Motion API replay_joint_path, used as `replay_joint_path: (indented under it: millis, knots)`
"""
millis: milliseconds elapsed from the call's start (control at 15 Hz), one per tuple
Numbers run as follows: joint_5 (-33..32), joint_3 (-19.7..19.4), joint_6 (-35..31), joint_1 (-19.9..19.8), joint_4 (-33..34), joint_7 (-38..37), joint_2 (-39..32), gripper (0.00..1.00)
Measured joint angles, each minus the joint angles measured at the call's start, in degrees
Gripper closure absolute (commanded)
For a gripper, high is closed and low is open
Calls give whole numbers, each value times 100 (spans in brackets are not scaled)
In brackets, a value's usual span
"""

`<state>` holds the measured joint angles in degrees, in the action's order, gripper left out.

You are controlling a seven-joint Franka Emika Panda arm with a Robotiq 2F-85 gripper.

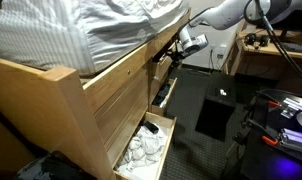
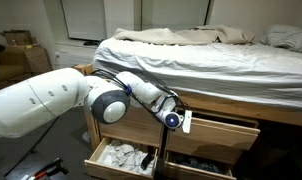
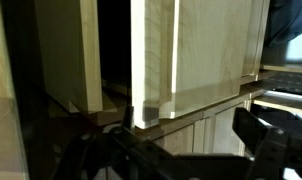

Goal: Open the top most drawer on the right

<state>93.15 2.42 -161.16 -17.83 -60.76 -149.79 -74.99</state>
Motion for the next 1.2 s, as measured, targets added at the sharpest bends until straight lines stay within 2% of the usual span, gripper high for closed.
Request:
replay_joint_path:
  millis: [333,867,1200]
  knots:
    - [57,77,-68,225,-10,16,-280,0]
    - [-14,73,-37,239,-19,41,-386,0]
    - [-178,35,-71,249,-422,48,-411,0]
